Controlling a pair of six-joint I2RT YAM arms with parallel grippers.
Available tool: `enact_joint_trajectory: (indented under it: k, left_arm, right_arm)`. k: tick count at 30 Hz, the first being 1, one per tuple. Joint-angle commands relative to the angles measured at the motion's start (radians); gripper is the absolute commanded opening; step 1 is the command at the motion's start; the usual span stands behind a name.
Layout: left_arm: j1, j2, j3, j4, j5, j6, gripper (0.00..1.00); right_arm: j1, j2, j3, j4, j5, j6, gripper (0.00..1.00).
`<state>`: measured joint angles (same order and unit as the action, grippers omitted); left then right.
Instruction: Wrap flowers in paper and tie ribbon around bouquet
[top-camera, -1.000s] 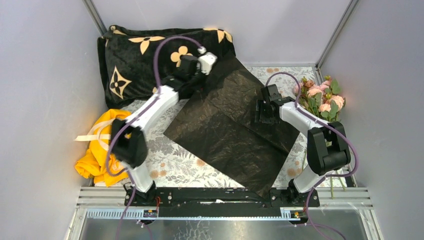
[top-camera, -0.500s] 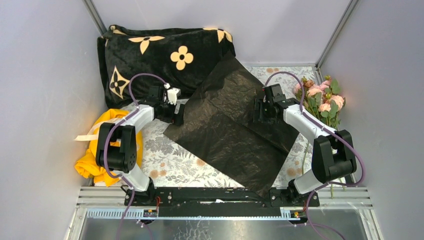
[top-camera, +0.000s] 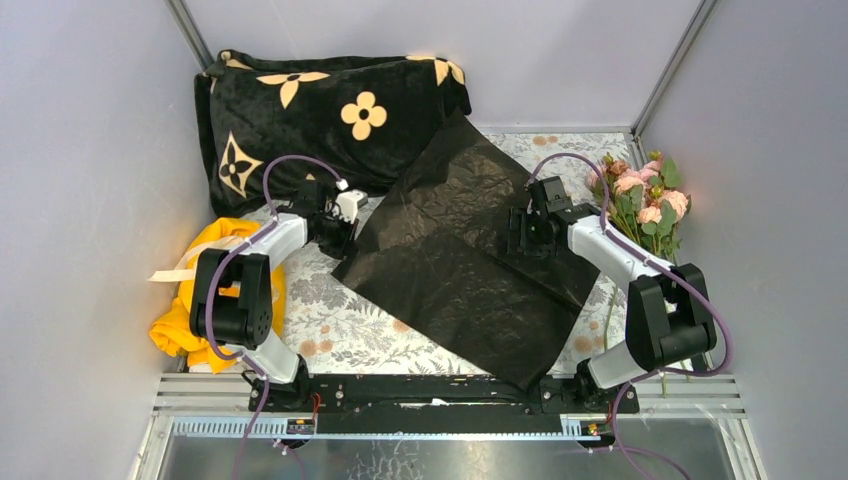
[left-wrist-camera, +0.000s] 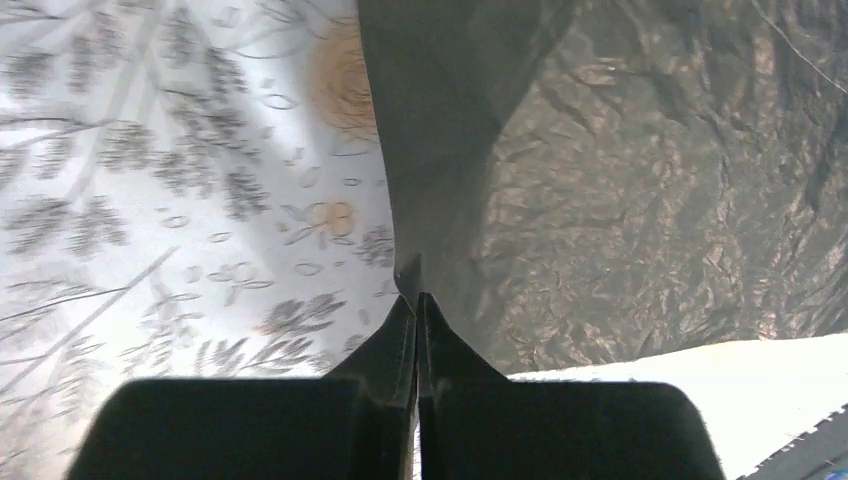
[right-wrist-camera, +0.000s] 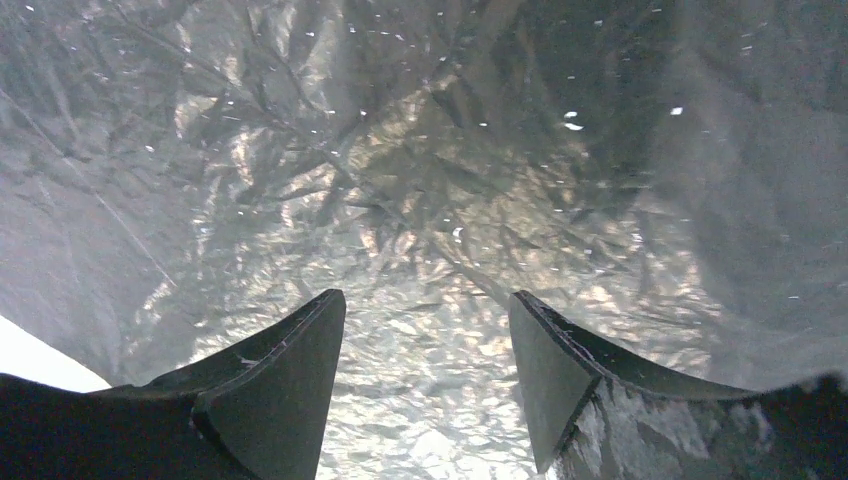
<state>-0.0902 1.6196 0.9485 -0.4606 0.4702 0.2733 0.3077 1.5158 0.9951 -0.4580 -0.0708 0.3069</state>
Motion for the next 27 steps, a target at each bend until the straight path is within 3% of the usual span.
enact_joint_trajectory:
  k: [1,6,11,15,21,27]
  left_arm:
    - [0.025,-0.04,0.116,-0.051,-0.185,0.126,0.0]
    - [0.03,-0.007,0.229,-0.014,-0.345,0.234,0.0]
    - [0.028,0.083,0.311,-0.031,-0.347,0.199,0.0]
    - [0.028,0.076,0.268,-0.014,-0.338,0.178,0.0]
    - [0.03,0.054,0.241,0.095,-0.493,0.197,0.0]
    - [0.03,0.073,0.237,0.133,-0.506,0.196,0.0]
  right_arm:
    - [0.002,-0.06,0.005,0.003,0.001,-0.006,0.69]
    - [0.003,-0.036,0.004,0.014,0.031,-0.005,0.69]
    - [0.001,0.043,0.009,0.059,0.061,0.007,0.69]
    - [0.001,0.15,0.035,0.06,0.146,0.006,0.68]
    - [-0.013,0.289,0.115,0.029,0.262,0.009,0.68]
    - [-0.021,0.283,0.139,0.01,0.337,-0.002,0.68]
